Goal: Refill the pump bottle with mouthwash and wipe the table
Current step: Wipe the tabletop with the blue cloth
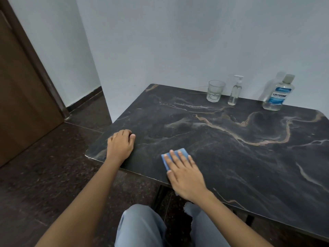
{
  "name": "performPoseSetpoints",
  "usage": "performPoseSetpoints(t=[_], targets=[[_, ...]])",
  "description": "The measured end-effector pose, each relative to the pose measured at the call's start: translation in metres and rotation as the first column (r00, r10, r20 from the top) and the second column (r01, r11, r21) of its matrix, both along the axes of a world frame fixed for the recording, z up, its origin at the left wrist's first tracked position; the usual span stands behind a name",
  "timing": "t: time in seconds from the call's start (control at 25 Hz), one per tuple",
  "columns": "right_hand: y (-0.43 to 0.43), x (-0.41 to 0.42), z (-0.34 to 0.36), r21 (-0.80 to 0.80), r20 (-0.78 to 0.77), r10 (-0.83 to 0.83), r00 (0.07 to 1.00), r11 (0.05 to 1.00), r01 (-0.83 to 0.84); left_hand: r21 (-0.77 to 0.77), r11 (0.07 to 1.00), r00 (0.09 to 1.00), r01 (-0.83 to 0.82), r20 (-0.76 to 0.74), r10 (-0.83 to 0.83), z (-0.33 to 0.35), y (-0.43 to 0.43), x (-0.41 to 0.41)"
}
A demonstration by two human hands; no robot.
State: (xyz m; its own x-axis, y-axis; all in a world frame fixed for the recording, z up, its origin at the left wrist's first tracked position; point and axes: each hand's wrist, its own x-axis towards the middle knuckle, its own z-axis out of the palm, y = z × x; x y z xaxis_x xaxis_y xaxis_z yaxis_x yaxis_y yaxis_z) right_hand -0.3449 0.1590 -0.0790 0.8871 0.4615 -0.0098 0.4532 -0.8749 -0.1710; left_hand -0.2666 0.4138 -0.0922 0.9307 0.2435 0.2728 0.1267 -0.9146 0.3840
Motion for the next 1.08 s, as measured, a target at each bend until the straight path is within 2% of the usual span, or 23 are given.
performPoseSetpoints(t=[0.12, 0.24, 0.32, 0.44, 0.52, 0.64, 0.72, 0.88, 1.0, 1.08], targets=[[0.065, 0.025, -0.001, 0.046, -0.002, 0.192, 0.981, 0.980, -0.192, 0.010, 0.998, 0.998, -0.055, 0.003, 0.055, -0.003, 0.044, -0.001], [0.129, 0.067, -0.004, 0.057, -0.027, 0.282, 0.959, 0.958, -0.280, -0.196, 0.970, 0.988, -0.147, 0.026, 0.155, -0.004, 0.061, 0.003], [0.156, 0.100, -0.004, 0.052, -0.032, 0.262, 0.964, 0.964, -0.261, -0.247, 0.952, 0.978, -0.181, 0.055, 0.201, -0.005, 0.059, 0.004], [0.164, 0.157, -0.004, 0.043, -0.071, 0.168, 0.983, 0.985, -0.166, -0.204, 0.964, 0.978, -0.173, 0.083, 0.193, -0.010, 0.057, 0.002], [0.143, 0.199, -0.003, 0.044, -0.080, 0.043, 0.996, 0.998, -0.040, -0.198, 0.968, 0.978, -0.156, 0.104, 0.179, -0.011, 0.058, 0.002], [0.067, 0.255, 0.001, 0.039, -0.042, -0.216, 0.975, 0.975, 0.218, -0.200, 0.967, 0.978, -0.157, 0.108, 0.181, -0.011, 0.059, 0.004], [-0.004, 0.272, 0.004, 0.034, -0.045, -0.387, 0.921, 0.921, 0.389, -0.200, 0.967, 0.978, -0.158, 0.105, 0.182, -0.010, 0.058, 0.004], [-0.117, 0.237, 0.007, 0.061, -0.083, -0.580, 0.810, 0.809, 0.585, -0.219, 0.963, 0.976, -0.159, 0.114, 0.187, -0.007, 0.055, 0.001], [-0.133, 0.177, 0.003, 0.056, -0.066, -0.627, 0.776, 0.774, 0.631, -0.281, 0.936, 0.959, -0.213, 0.122, 0.255, -0.005, 0.053, -0.001], [-0.117, 0.136, 0.002, -0.012, -0.064, -0.594, 0.802, 0.804, 0.594, -0.318, 0.918, 0.946, -0.237, 0.141, 0.293, -0.002, 0.052, -0.003]])
